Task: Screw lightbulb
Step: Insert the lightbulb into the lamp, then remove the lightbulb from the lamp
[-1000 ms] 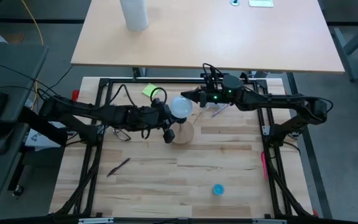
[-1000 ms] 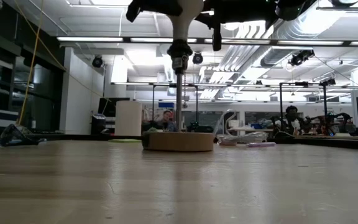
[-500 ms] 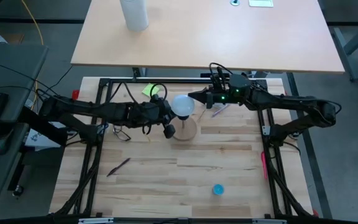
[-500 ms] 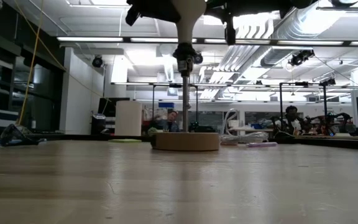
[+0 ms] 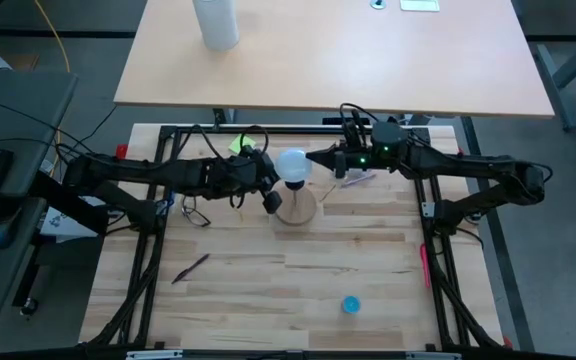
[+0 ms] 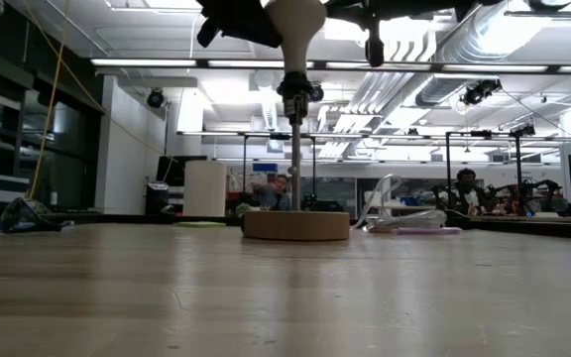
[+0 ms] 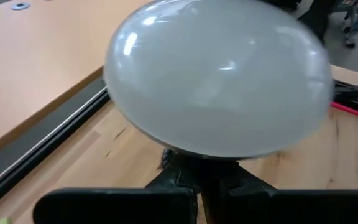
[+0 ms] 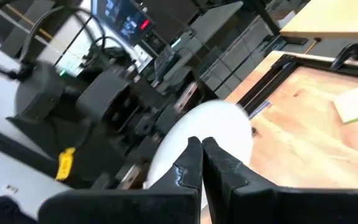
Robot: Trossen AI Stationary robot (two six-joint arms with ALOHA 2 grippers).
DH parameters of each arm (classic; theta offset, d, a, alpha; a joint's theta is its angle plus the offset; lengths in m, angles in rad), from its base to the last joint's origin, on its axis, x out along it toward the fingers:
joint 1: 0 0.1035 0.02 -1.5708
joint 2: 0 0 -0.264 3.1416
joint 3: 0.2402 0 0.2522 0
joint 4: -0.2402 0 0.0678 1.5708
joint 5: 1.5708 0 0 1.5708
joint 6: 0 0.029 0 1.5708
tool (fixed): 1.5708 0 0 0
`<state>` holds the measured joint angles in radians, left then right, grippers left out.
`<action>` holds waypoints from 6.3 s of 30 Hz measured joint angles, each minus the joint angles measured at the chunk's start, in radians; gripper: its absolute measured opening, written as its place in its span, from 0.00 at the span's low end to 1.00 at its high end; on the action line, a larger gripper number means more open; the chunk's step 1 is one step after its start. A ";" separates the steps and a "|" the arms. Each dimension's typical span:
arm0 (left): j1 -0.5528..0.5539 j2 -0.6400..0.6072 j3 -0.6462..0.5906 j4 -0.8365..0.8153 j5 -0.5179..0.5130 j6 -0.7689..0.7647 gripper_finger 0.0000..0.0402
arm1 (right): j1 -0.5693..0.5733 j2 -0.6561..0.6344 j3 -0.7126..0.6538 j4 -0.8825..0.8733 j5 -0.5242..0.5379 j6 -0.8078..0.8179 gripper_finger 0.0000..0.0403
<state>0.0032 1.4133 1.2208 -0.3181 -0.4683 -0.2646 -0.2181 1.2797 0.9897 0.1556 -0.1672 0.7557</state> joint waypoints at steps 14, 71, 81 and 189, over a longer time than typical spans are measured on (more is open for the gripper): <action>0.077 0.000 0.005 -0.004 -0.005 0.037 0.00 | 0.100 -0.026 0.000 -0.043 -0.003 0.008 0.00; -0.006 0.132 0.001 0.156 0.065 0.039 0.00 | -0.138 0.138 -0.002 0.309 -0.139 0.138 0.00; 0.011 0.130 0.001 0.161 0.024 0.059 0.00 | -0.098 0.079 0.000 0.242 -0.165 0.108 0.00; 0.144 0.094 0.001 0.034 0.007 0.057 0.00 | -0.068 0.048 0.434 -0.915 -0.128 -0.265 0.00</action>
<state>0.1476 1.5078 1.2221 -0.2841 -0.4617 -0.2078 -0.2862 1.3275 1.4242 -0.7593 -0.2948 0.4909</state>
